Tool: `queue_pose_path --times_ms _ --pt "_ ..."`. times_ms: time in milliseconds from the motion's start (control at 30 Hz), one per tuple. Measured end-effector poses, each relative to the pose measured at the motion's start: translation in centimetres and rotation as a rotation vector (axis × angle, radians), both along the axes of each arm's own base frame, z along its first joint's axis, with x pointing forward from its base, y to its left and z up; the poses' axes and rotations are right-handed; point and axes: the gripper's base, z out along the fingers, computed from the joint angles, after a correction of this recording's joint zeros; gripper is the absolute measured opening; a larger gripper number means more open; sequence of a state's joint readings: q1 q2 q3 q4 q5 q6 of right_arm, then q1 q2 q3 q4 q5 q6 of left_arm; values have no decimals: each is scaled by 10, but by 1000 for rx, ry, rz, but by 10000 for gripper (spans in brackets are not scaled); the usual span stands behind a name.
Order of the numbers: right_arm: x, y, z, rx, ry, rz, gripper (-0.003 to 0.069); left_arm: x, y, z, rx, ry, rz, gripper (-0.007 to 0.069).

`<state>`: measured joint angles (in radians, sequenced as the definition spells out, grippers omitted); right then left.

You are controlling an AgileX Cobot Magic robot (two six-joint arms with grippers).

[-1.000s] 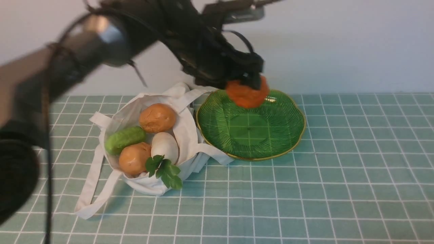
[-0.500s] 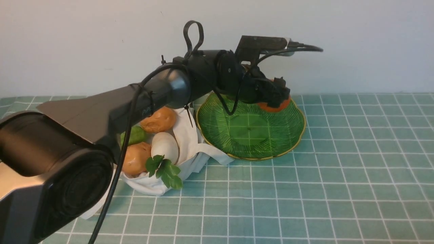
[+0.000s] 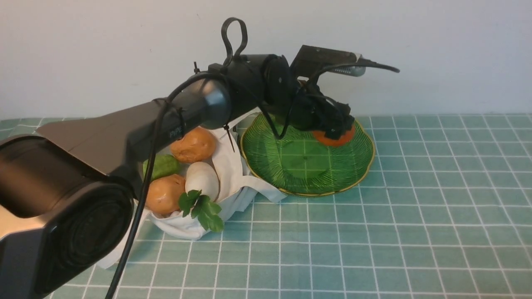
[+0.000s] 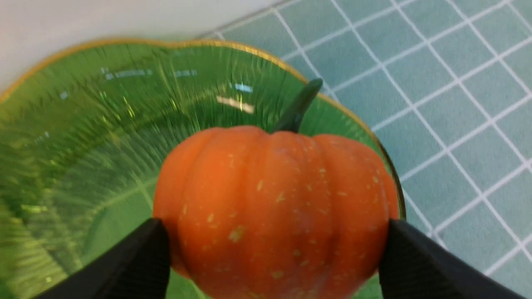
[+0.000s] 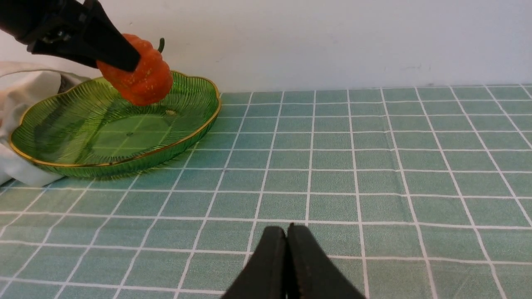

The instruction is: Take vegetables from cloth bag on blue coffee tablecloth place on plate.

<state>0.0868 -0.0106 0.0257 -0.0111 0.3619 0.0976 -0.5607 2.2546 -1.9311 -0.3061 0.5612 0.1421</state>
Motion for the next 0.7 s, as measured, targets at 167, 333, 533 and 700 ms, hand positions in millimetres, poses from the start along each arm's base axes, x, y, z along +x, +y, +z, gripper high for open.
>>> queue_pose_path --times_ms 167,333,533,700 --pt "0 0 0 0 0 0 -15 -3 1 -2 16 34 -11 643" --pt "0 0 0 0 0 0 -15 -3 4 -3 -24 109 20 682" --pt "0 0 0 0 0 0 -15 2 17 3 -40 122 47 685" --pt "0 0 0 0 0 0 -15 -1 42 40 -48 123 62 657"
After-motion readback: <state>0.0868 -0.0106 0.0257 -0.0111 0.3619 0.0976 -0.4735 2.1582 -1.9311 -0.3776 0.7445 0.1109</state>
